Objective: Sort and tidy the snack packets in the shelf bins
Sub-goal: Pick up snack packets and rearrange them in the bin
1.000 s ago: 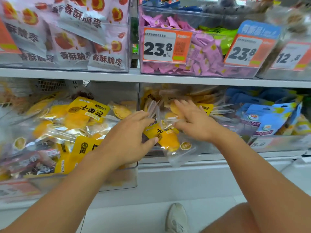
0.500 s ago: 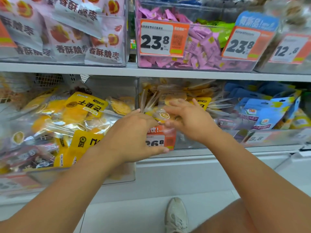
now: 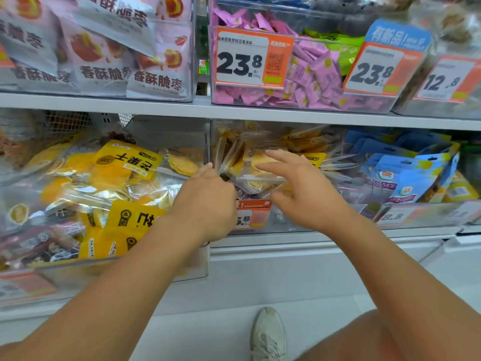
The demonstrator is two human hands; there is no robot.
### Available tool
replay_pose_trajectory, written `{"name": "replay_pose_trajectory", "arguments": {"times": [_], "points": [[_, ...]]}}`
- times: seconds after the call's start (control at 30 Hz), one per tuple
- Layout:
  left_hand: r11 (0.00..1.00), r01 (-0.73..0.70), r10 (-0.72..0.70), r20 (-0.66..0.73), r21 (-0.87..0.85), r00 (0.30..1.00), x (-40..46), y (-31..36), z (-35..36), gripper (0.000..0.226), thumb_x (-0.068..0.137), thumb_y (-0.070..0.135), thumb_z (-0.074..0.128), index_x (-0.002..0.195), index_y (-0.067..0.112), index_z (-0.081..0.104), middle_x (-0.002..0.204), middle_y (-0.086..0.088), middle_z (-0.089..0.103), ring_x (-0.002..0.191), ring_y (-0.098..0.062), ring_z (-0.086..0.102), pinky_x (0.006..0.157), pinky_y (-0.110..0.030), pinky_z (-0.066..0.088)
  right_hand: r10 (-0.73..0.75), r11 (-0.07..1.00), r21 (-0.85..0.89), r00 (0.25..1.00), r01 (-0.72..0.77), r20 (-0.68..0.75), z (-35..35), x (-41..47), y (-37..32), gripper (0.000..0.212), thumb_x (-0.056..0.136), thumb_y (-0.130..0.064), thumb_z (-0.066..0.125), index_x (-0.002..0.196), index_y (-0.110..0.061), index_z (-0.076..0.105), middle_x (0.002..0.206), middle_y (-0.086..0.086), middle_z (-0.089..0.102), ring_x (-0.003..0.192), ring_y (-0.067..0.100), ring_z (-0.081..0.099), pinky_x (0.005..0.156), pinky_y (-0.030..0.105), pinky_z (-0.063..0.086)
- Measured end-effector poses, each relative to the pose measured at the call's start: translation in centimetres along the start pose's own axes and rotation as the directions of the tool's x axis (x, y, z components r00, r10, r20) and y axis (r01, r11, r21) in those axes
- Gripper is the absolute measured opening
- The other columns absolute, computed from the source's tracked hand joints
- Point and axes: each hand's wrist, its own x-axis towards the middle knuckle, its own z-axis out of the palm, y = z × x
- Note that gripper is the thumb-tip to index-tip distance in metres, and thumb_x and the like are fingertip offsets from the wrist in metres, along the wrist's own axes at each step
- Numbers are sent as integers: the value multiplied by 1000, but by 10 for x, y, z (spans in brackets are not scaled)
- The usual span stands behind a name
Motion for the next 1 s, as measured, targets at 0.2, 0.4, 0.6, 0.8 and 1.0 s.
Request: {"name": "replay_pose_trajectory", "arguments": {"times": [0.2,0.4,0.6,0.8,1.0], "points": [[973,-50,18,-143,-225,990,-3,-7,12,29,94,28,55,120,23,68,122,9,58,117,-16,46,120,-34,23,137,990,-20,990,-136,32,13,12,23,20,84,-26,77,104,-26,78,107,-4,64,100,19,60,85,40,52],[891,-62,-7,-152,-449,988,-21,-8,9,53,87,6,62,137,22,56,146,9,39,138,-12,33,107,-38,46,184,983,-1,983,-184,-16,16,35,10,24,93,-25,68,116,-22,74,117,1,70,108,23,63,90,37,52],[918,-114,-82,-464,-379,882,-55,-44,-11,25,95,34,53,106,23,72,108,9,69,102,-13,61,84,-39,54,-19,986,154,966,60,-259,3,17,-72,21,89,-22,68,108,-24,76,106,-8,73,95,9,66,86,35,56],[911,271,-385,-409,-310,827,-108,-138,-12,65,74,57,61,127,19,64,131,-5,59,126,-26,50,105,-43,43,-186,968,184,981,172,62,40,35,-139,80,75,-65,71,141,-25,52,141,-4,53,131,13,47,109,34,41],[793,535,-561,-10,-291,828,-136,-185,3,126,49,104,34,156,43,6,168,-5,7,154,-31,-1,123,-52,12,-89,986,166,897,18,433,62,83,-166,141,48,-89,68,156,-41,-9,166,3,-13,152,32,-13,123,55,9]]}}
